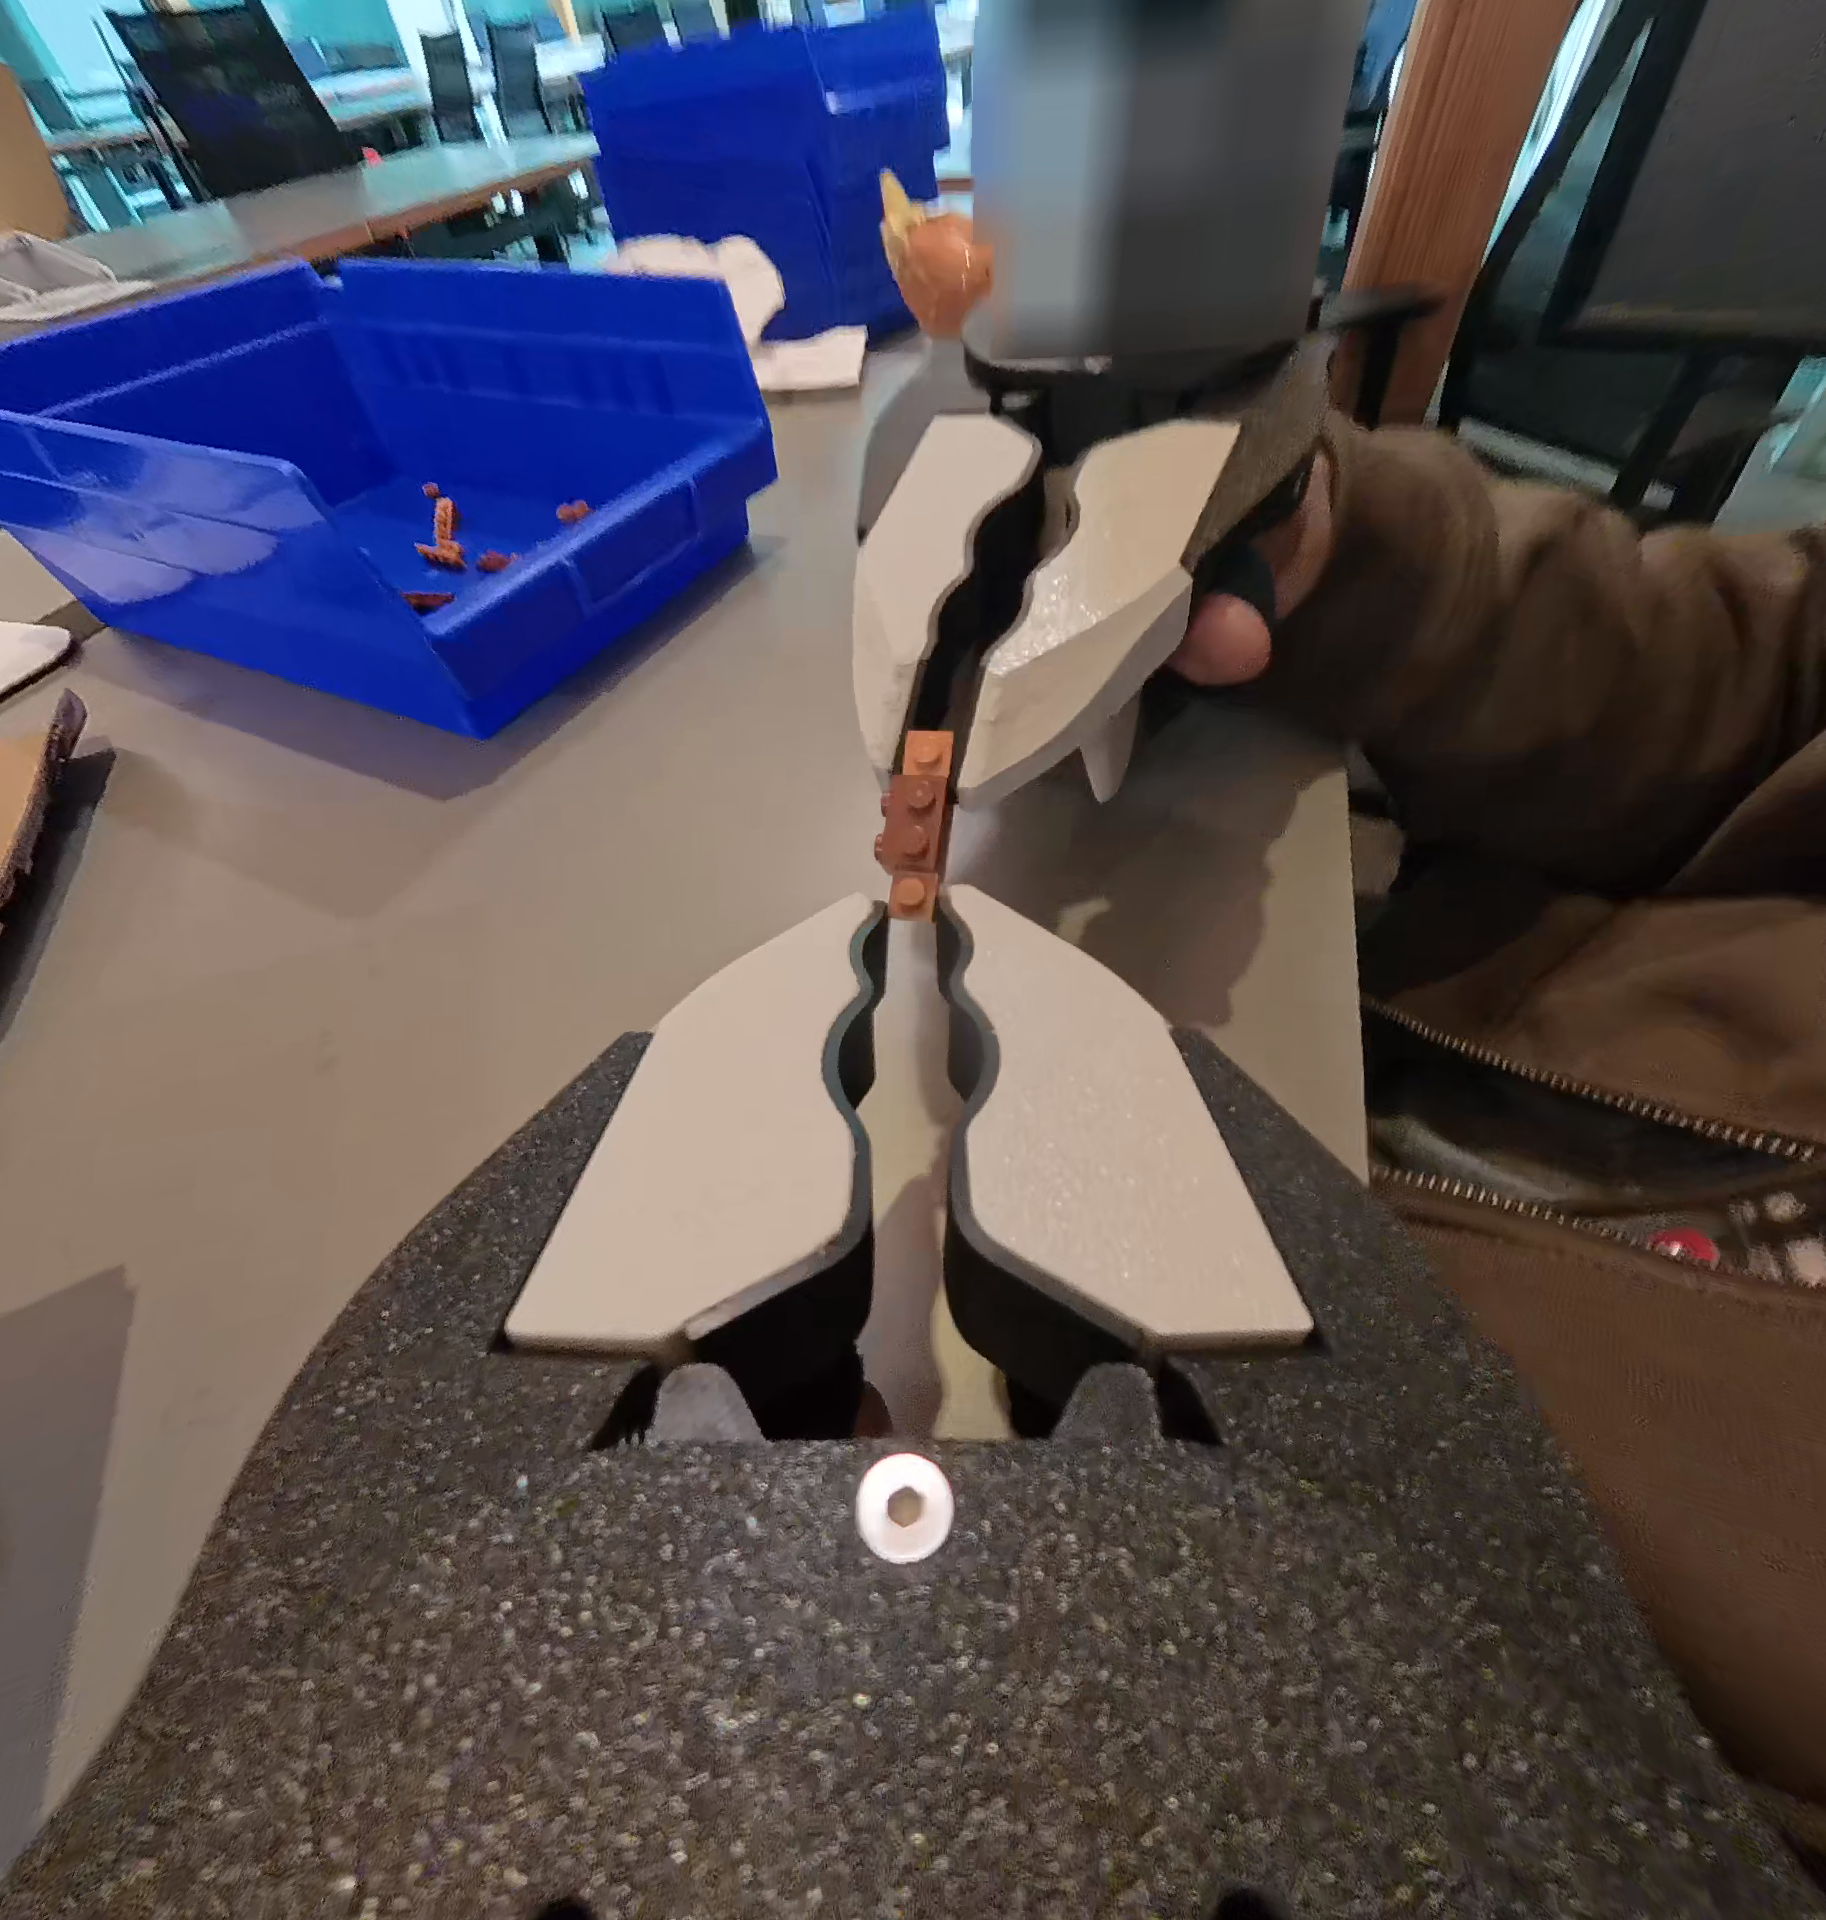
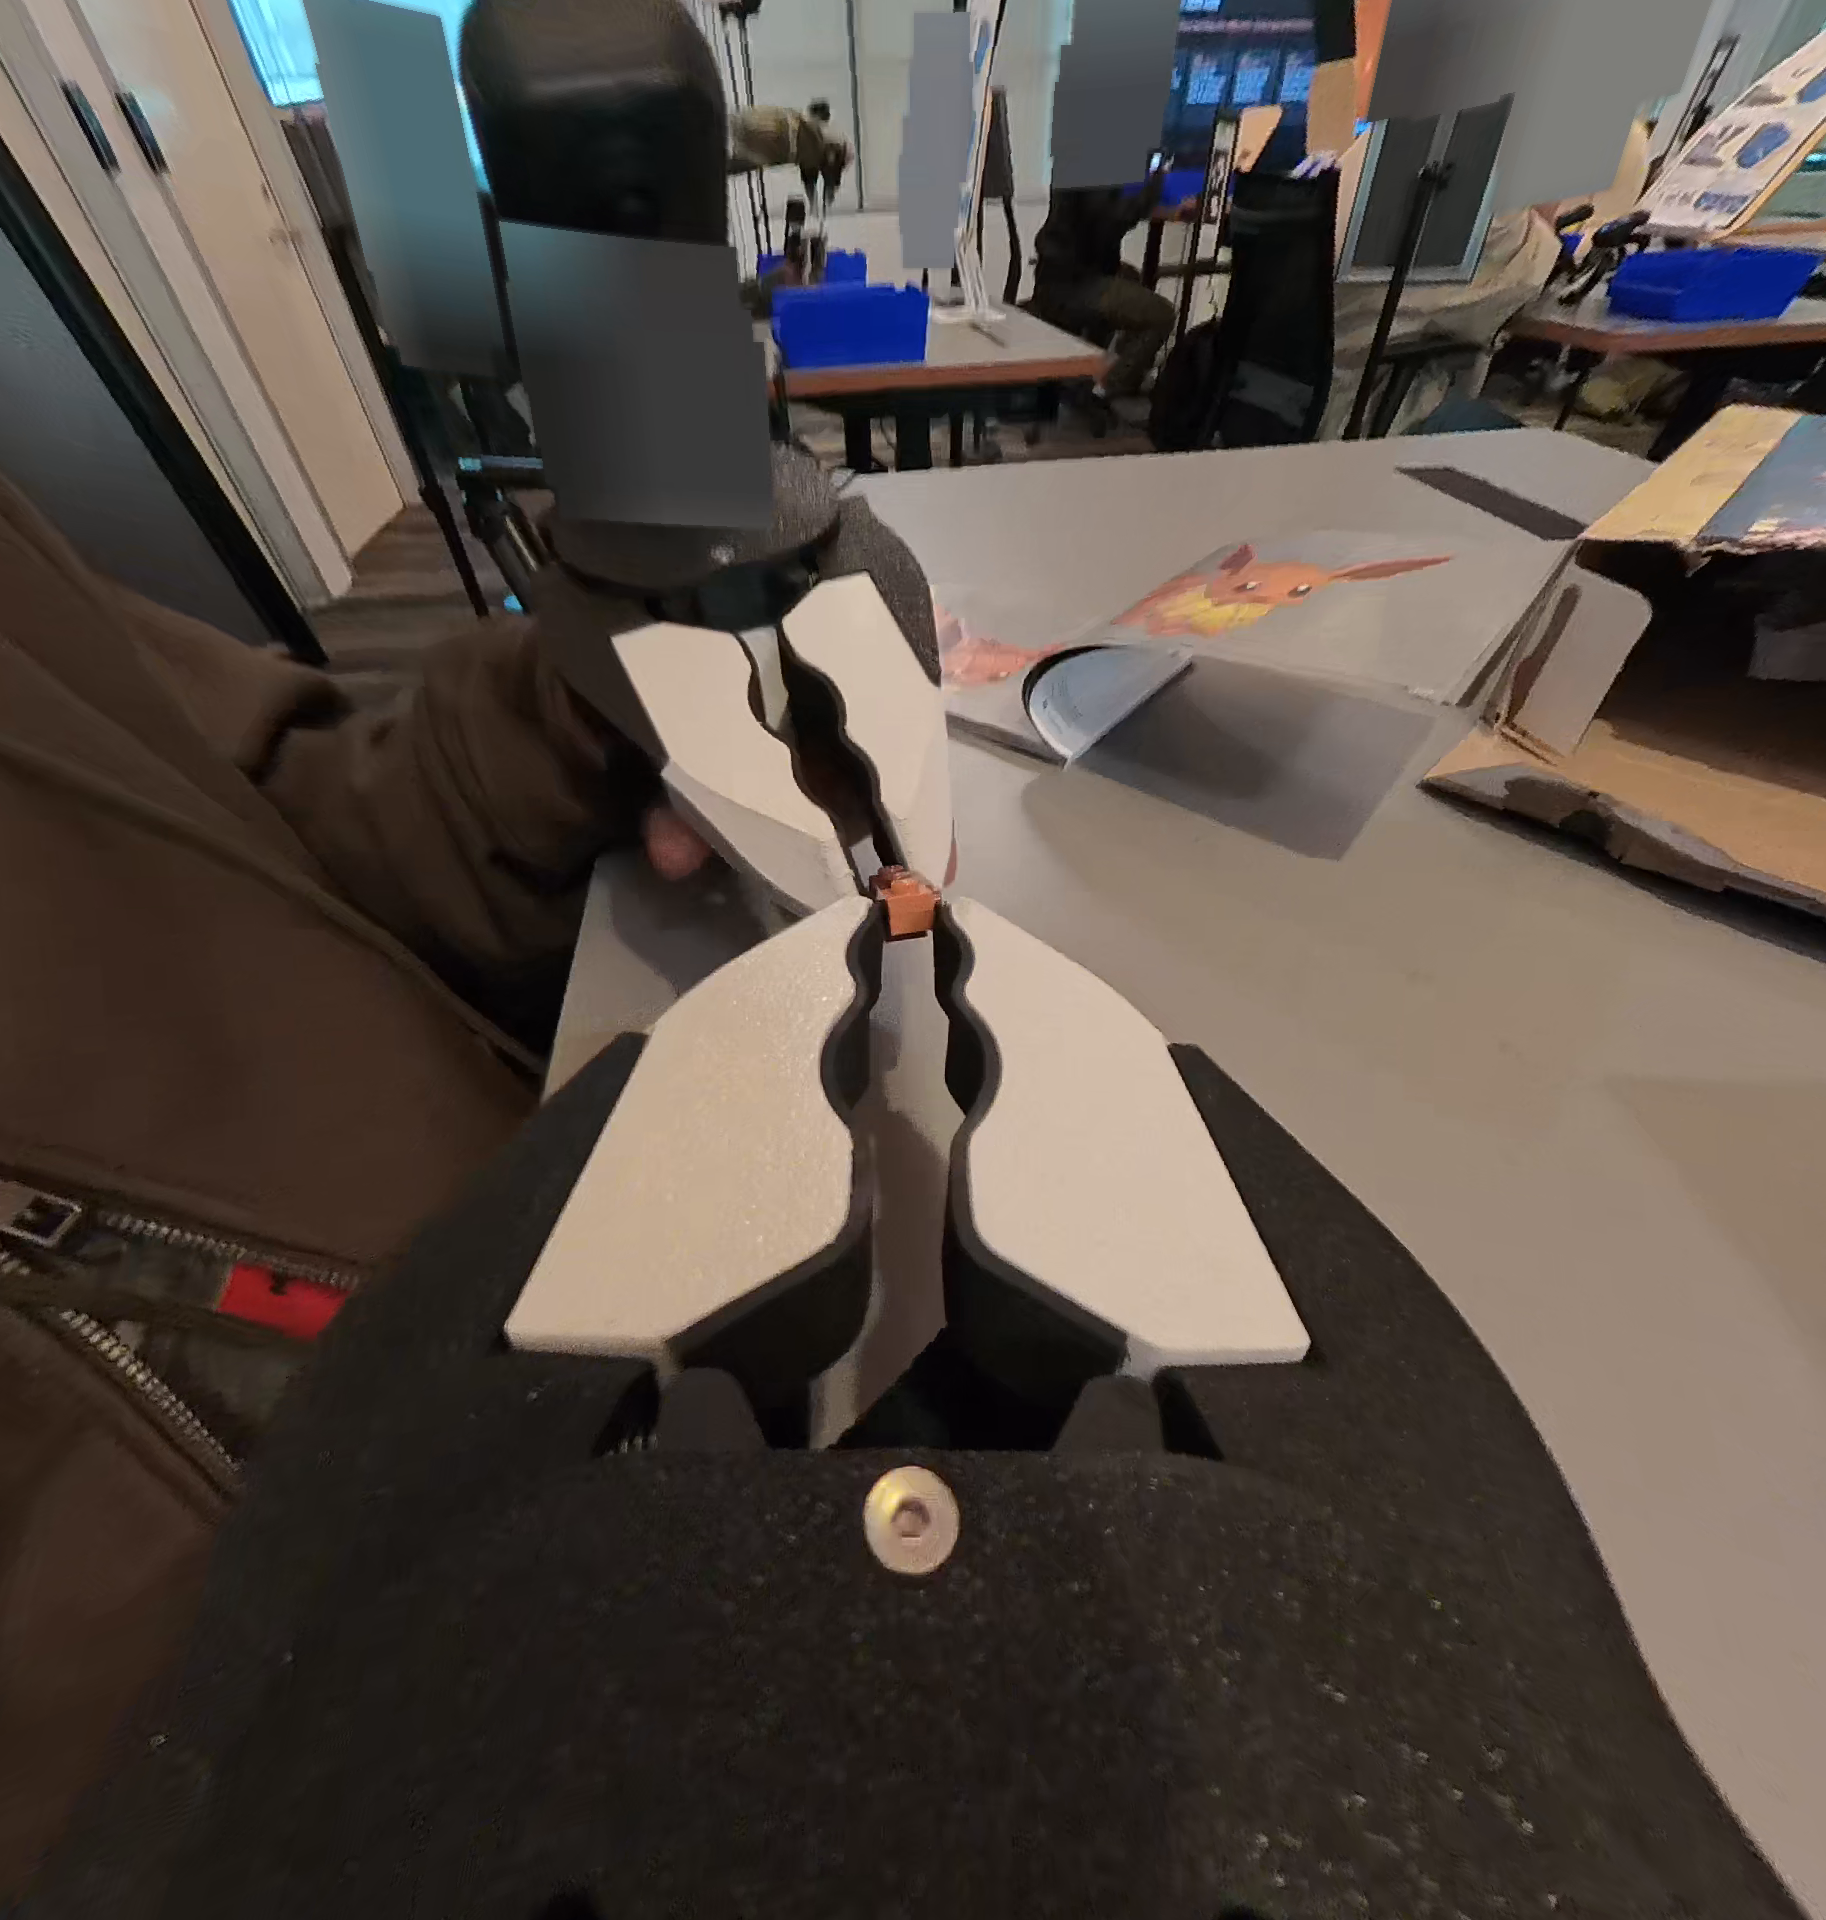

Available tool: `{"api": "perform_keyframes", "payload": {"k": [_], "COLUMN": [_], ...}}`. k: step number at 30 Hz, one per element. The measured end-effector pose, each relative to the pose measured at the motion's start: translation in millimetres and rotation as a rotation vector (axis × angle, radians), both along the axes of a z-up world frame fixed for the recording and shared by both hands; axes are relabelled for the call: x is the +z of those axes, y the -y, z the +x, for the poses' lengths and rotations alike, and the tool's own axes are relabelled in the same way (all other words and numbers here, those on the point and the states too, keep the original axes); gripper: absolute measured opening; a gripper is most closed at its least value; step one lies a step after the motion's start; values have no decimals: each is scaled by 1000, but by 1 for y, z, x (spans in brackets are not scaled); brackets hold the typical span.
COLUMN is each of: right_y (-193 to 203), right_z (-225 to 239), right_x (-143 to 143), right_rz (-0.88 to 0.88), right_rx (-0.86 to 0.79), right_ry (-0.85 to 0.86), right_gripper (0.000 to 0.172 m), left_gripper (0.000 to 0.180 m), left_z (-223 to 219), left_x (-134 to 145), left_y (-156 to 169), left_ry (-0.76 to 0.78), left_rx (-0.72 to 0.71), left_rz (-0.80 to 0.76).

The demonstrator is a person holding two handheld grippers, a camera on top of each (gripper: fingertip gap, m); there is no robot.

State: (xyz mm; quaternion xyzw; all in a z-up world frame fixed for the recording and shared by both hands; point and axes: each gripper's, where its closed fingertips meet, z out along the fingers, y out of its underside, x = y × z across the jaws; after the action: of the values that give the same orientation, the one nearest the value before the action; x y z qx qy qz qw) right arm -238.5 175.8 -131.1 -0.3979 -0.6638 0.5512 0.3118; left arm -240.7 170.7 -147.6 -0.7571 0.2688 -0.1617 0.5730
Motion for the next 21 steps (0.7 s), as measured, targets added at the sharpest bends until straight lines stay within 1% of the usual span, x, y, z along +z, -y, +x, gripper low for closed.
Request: {"api": "perform_keyframes", "payload": {"k": [5,7,10,14,17,21], "right_y": [-2,-1,6,10,11,12], "right_z": [2,1,-1,0,2,9], "right_x": [22,25,24,27,23,20], "right_rz": [-161,-194,-198,-220,-182,-133], "right_rx": [-2,0,13,34,48,87], "right_ry": [-84,-98,-98,-111,-93,-74], "right_gripper": [8,8,8,9,10,15], "left_gripper": [22,23,22,12,12,12], "left_z": [0,4,10,10,11,12], "left_x": [17,25,34,36,31,24], "left_y": [-1,0,1,2,4,6], "left_ry": [188,243,318,313,280,227], "left_rx": [-20,-42,-72,-81,-91,-97], "left_rz": [23,54,80,104,78,40]}}
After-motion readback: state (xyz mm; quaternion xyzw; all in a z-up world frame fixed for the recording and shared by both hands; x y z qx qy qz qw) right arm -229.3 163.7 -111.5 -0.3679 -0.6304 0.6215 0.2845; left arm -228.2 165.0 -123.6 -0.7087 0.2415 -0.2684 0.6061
